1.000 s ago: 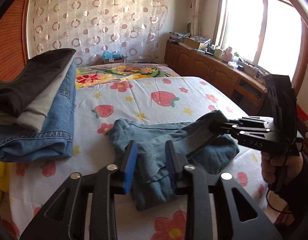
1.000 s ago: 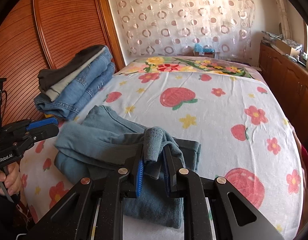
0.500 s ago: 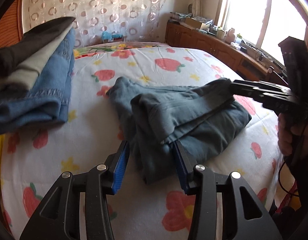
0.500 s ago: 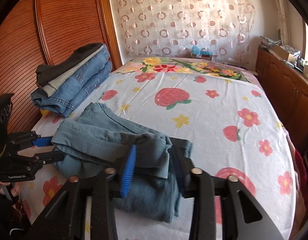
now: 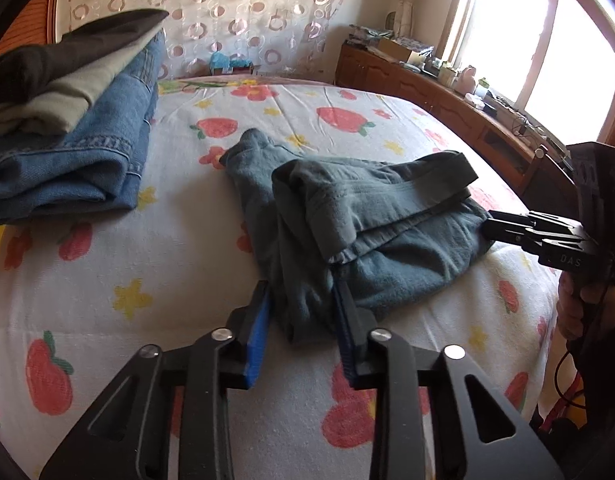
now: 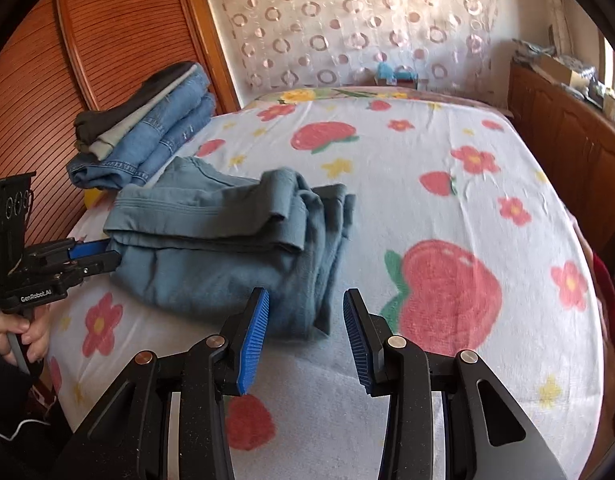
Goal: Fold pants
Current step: 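Press and straighten the folded stack with both open grippers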
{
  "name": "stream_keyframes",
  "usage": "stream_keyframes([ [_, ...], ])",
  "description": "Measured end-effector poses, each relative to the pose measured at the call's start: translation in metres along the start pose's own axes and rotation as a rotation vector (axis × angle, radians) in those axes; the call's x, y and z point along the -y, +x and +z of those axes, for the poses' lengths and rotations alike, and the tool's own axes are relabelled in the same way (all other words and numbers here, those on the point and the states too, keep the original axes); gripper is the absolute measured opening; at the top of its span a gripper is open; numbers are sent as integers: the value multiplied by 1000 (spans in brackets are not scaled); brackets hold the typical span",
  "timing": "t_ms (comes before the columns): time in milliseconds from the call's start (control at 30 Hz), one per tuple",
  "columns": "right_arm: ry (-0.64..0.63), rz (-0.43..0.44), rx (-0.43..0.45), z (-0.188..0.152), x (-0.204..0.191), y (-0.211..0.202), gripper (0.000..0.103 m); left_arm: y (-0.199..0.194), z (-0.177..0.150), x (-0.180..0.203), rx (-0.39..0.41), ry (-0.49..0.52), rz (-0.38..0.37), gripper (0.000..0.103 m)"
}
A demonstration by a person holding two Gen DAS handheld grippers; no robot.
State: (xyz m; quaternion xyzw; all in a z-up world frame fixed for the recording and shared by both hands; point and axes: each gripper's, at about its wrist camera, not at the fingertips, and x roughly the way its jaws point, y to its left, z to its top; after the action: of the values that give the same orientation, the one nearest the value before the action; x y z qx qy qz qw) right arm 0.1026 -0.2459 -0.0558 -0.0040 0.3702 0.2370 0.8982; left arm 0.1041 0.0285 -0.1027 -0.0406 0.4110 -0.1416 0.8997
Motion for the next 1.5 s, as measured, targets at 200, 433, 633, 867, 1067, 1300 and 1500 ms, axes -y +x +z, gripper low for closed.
stream_keyframes([
  [200, -20, 22, -19, 2, -5, 3, 17, 0, -1, 4, 15, 10, 1, 13],
  [433, -52, 24, 12, 1, -10, -7, 7, -23, -3, 15, 57, 41, -22, 11],
  [633, -62, 44, 27, -11, -17, -31, 7, -43, -12, 28, 58, 75, -53, 11],
  [867, -79, 30, 3, -33, -22, -44, 7, -41, -23, 38, 31, 102, -36, 11],
  [1067, -85, 6, -15, -31, -25, -44, 7, -37, -26, 38, 16, 102, -7, 12],
  [1300, -83, 0, 7, -30, -27, -47, 19, -36, -29, 35, 13, 99, 2, 22],
  [1500, -100, 8, 24, -31, -29, -50, 35, -41, -30, 39, 38, 132, 0, 45],
])
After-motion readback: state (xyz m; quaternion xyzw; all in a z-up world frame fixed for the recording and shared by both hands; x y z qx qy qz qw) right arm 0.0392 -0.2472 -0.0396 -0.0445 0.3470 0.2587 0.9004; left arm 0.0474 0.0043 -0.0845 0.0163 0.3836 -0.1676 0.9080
